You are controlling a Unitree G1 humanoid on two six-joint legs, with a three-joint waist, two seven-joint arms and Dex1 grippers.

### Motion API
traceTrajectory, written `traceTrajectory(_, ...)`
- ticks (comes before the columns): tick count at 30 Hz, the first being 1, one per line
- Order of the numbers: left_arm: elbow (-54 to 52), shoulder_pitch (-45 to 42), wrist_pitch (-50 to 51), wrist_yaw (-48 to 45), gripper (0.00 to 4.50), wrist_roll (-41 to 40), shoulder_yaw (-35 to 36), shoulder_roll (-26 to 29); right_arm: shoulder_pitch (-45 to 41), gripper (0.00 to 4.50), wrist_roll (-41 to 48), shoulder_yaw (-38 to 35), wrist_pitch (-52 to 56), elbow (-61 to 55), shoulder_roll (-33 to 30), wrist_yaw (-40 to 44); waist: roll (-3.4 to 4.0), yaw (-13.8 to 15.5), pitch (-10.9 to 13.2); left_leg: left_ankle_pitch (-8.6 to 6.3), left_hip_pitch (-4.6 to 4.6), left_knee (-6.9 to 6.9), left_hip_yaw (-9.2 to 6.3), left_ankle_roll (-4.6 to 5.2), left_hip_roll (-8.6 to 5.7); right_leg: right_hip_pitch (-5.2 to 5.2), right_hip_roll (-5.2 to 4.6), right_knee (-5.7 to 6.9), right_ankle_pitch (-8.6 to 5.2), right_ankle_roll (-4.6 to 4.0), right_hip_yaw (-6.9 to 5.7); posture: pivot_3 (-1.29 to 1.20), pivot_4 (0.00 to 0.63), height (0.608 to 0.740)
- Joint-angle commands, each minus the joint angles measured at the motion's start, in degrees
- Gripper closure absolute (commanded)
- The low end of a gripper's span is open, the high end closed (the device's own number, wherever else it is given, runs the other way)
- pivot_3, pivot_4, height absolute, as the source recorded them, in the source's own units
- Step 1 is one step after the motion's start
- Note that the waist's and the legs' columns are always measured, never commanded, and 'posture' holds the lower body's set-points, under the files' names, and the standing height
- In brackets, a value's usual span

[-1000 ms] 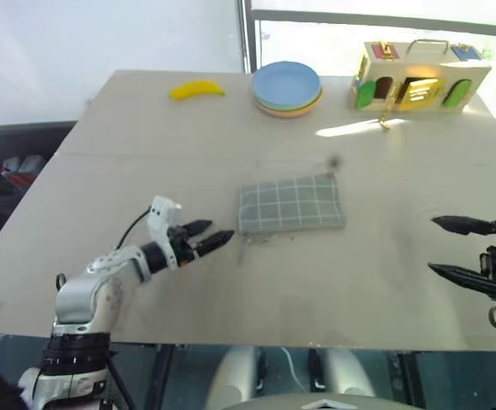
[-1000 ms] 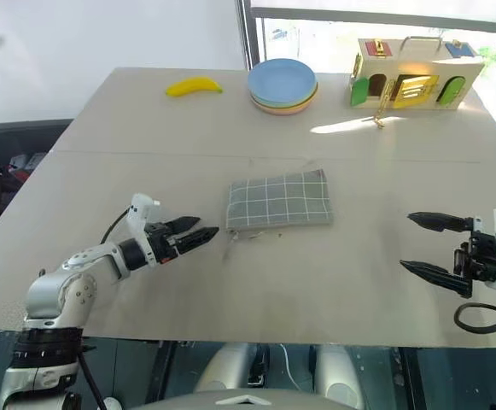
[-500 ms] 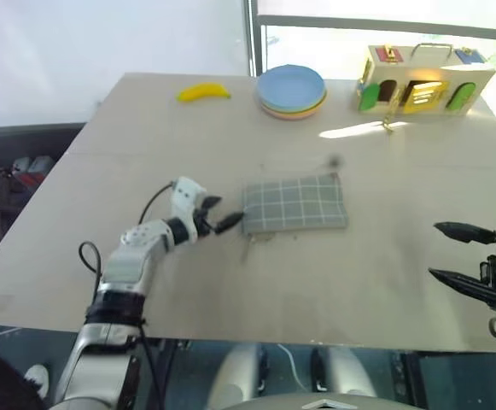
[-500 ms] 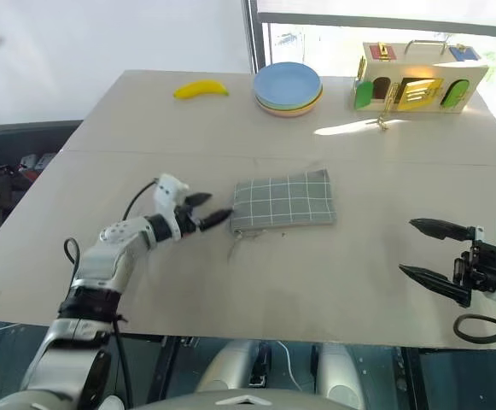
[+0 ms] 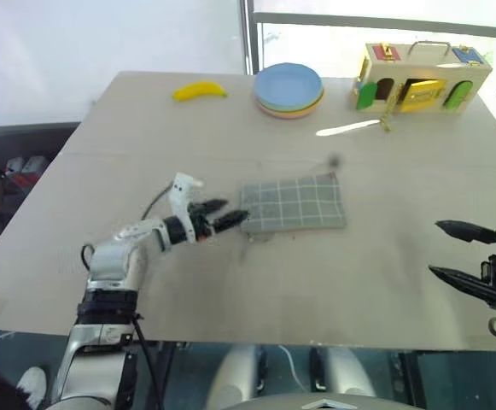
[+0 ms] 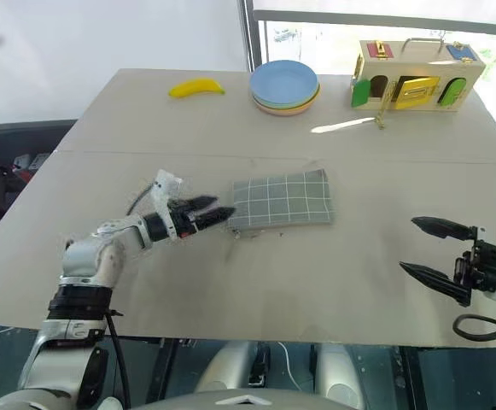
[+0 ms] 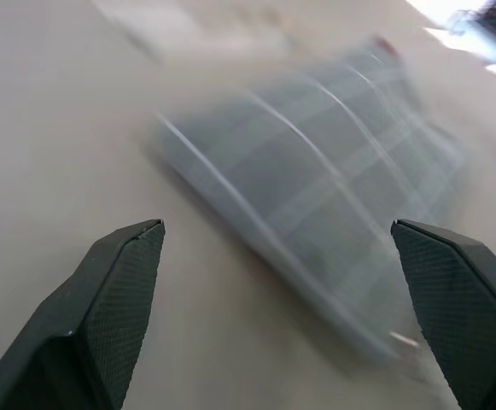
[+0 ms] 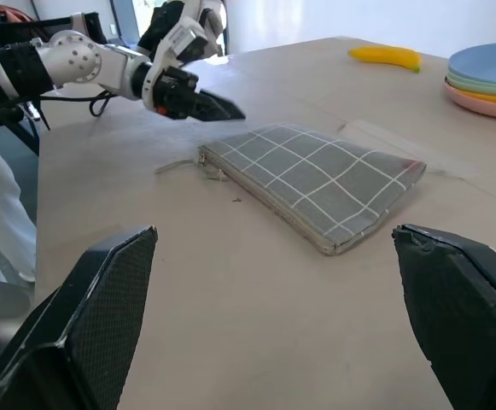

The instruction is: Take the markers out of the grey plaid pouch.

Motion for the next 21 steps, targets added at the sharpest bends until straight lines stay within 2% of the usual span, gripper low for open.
traceTrajectory(1, 5.94, -1.05, -25.58, -1.08, 0.09, 12.13, -2.44, 5.09, -0.17, 0.0, 2.08, -2.31, 0.67, -1.8, -0.17, -0.2, 0.0, -0.05, 0.0, 0.0, 0.0, 0.0, 0.0, 0.01, 0.0, -0.02, -0.01, 0.0, 0.0, 0.0, 0.0, 0.0, 0.15, 0.74)
traceTrajectory(6, 19.12, -3.59, -57.79, -1.44, 0.09, 27.95, -11.25, 12.15, -1.17, 0.0, 1.96, -2.11, 0.85, -1.14, -0.01, -0.28, 0.01, -0.07, -0.01, -0.01, 0.01, -0.39, 0.14, 0.01, -0.01, -0.14, -0.04, -0.26, 0.01, 0.0, 0.13, 0.0, 0.15, 0.74)
traceTrajectory(11, 27.89, -7.99, -76.26, 3.57, 0.09, 38.04, -16.57, 12.84, -1.78, 0.0, 1.71, -1.71, 0.94, -1.19, 0.64, -0.59, 0.01, 0.28, -0.02, -0.06, -0.13, -0.51, 0.09, 0.09, -0.02, -0.16, -0.1, -0.57, 0.01, 0.02, -0.01, 0.0, 0.15, 0.74)
traceTrajectory(14, 31.96, -11.16, -83.15, 8.62, 0.09, 45.43, -19.83, 12.21, -1.75, 0.0, 1.76, -1.9, 1.01, -1.31, 0.91, -0.77, 0.04, 0.22, -0.04, -0.1, -0.15, -0.53, 0.11, 0.17, -0.05, -0.12, -0.12, -0.67, 0.02, 0.03, -0.01, 0.0, 0.15, 0.74)
traceTrajectory(21, 38.76, -15.91, -89.67, 19.52, 0.09, 56.12, -26.13, 7.8, -0.93, 0.0, 2.11, -2.84, 1.28, -2.03, 1.08, -1.27, 0.1, 0.55, -0.2, -0.11, -0.11, -0.44, 0.12, 0.23, -0.11, -0.03, -0.13, -0.62, 0.07, 0.13, -0.05, 0.0, 0.15, 0.74)
